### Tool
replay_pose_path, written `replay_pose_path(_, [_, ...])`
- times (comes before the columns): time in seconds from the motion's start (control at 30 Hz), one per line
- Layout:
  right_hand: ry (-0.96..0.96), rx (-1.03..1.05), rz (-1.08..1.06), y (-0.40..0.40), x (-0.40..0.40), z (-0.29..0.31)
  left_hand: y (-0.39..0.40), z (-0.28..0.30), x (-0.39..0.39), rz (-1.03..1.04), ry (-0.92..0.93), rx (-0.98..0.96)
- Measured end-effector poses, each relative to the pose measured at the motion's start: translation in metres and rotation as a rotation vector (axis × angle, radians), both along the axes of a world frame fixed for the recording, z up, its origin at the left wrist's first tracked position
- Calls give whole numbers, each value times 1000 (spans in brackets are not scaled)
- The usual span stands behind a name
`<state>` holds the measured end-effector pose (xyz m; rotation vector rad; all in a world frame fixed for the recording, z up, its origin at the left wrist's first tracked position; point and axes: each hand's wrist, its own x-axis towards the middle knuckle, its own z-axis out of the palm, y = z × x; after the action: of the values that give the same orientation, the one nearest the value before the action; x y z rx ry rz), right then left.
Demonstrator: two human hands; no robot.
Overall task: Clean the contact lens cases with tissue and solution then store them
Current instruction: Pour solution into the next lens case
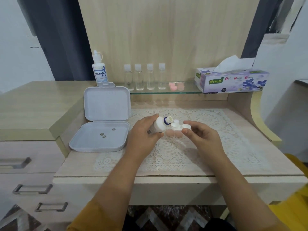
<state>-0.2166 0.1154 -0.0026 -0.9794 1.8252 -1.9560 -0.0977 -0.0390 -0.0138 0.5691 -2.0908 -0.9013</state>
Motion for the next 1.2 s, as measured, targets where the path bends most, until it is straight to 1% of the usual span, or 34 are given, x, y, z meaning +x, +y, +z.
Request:
replay_pose_path(0.4, [-3, 4, 24, 2, 4, 5, -3, -3, -2, 42, 36, -129])
replay_pose_path(1.2, [-29, 34, 35, 3, 6, 9, -5, -4, -2, 61, 41, -203])
